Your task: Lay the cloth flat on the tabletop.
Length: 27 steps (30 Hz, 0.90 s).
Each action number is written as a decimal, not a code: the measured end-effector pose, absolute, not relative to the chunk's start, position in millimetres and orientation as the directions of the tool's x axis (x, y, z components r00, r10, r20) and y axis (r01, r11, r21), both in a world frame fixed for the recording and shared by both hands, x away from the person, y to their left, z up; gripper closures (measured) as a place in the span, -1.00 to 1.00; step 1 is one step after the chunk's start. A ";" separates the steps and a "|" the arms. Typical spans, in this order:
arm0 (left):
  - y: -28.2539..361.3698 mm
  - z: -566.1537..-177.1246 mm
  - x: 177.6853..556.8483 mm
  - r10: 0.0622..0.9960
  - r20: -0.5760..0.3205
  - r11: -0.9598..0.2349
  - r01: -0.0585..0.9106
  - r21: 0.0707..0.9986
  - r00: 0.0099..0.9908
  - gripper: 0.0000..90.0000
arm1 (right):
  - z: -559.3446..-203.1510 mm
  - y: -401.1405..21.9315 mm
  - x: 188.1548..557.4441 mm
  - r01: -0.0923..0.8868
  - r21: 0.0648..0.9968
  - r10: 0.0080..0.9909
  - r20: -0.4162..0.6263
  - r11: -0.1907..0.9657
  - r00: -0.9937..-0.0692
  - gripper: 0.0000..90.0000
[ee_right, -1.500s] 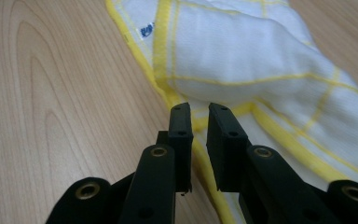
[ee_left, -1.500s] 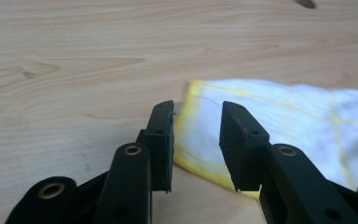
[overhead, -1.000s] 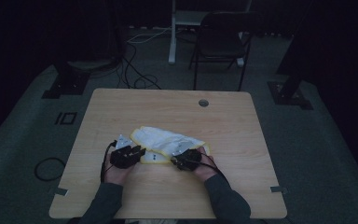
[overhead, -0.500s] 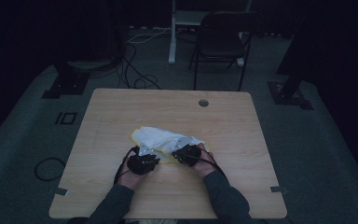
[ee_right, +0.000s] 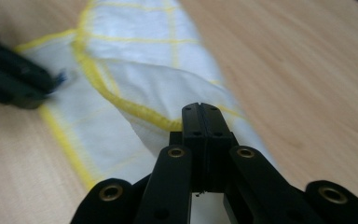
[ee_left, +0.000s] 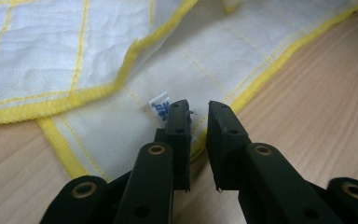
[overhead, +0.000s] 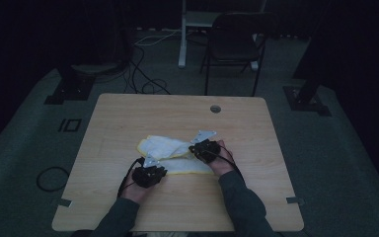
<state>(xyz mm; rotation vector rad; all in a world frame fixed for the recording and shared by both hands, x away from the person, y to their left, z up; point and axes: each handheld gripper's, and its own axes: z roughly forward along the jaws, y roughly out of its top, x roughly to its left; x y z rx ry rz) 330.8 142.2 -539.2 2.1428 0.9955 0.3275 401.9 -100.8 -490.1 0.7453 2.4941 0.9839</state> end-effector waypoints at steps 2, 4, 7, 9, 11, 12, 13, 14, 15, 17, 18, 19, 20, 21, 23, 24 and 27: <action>144.1 -538.5 327.3 0.736 -0.049 -0.450 0.541 0.710 0.675 0.78 | -488.9 -102.4 403.9 0.348 0.711 0.598 -0.126 0.611 -0.792 1.00; 147.2 -537.4 323.4 0.731 -0.035 -0.467 0.537 0.703 0.682 0.78 | -485.7 -106.8 409.6 0.359 0.716 0.619 -0.130 0.599 -0.775 1.00; 153.6 -537.3 320.1 0.728 -0.040 -0.468 0.537 0.702 0.685 0.78 | -482.6 -111.9 415.6 0.366 0.724 0.639 -0.133 0.584 -0.758 1.00; 158.5 -537.1 318.2 0.726 -0.041 -0.469 0.538 0.700 0.686 0.78 | -481.2 -115.4 419.8 0.375 0.731 0.654 -0.127 0.570 -0.746 1.00; 163.9 -537.4 315.3 0.724 -0.044 -0.467 0.537 0.703 0.688 0.78 | -481.0 -119.2 424.5 0.391 0.728 0.663 -0.115 0.563 -0.740 1.00; 167.2 -537.4 314.3 0.723 -0.048 -0.465 0.538 0.703 0.689 0.78 | -481.1 -120.9 426.5 0.397 0.726 0.667 -0.114 0.562 -0.736 1.00; 170.5 -537.3 313.3 0.723 -0.050 -0.465 0.539 0.702 0.689 0.78 | -481.2 -122.3 428.2 0.403 0.727 0.673 -0.108 0.556 -0.732 1.00; 170.5 -537.3 313.3 0.723 -0.050 -0.465 0.539 0.702 0.689 0.78 | -481.2 -122.3 428.2 0.403 0.727 0.673 -0.108 0.556 -0.732 1.00; 176.1 -537.2 311.5 0.722 -0.051 -0.466 0.539 0.702 0.690 0.78 | -480.6 -125.6 431.3 0.411 0.725 0.682 -0.109 0.552 -0.724 1.00; 181.5 -537.1 309.8 0.723 -0.061 -0.460 0.545 0.701 0.688 0.78 | -479.1 -129.1 434.0 0.420 0.727 0.691 -0.104 0.543 -0.715 1.00; 181.5 -537.1 309.8 0.723 -0.061 -0.460 0.545 0.701 0.688 0.78 | -478.2 -131.2 435.7 0.424 0.728 0.698 -0.104 0.539 -0.709 1.00; 185.0 -537.1 309.2 0.724 -0.063 -0.459 0.547 0.700 0.687 0.78 | -477.4 -132.9 436.9 0.428 0.728 0.703 -0.103 0.535 -0.703 1.00; 185.0 -537.1 309.2 0.724 -0.063 -0.459 0.547 0.700 0.687 0.78 | -477.4 -132.9 436.9 0.428 0.728 0.703 -0.103 0.535 -0.703 1.00; 187.8 -536.9 308.8 0.724 -0.069 -0.456 0.552 0.699 0.686 0.78 | -476.9 -137.0 439.7 0.433 0.727 0.709 -0.106 0.533 -0.697 1.00; 189.5 -536.9 308.4 0.726 -0.074 -0.452 0.554 0.699 0.684 0.78 | -477.0 -142.0 442.9 0.448 0.723 0.723 -0.103 0.526 -0.683 1.00; 189.5 -536.9 308.4 0.726 -0.074 -0.452 0.554 0.699 0.684 0.78 | -477.0 -142.0 442.9 0.448 0.723 0.723 -0.103 0.526 -0.683 1.00; 189.6 -536.8 308.3 0.726 -0.075 -0.451 0.556 0.698 0.683 0.78 | -475.7 -153.2 449.0 0.468 0.716 0.745 -0.109 0.518 -0.658 1.00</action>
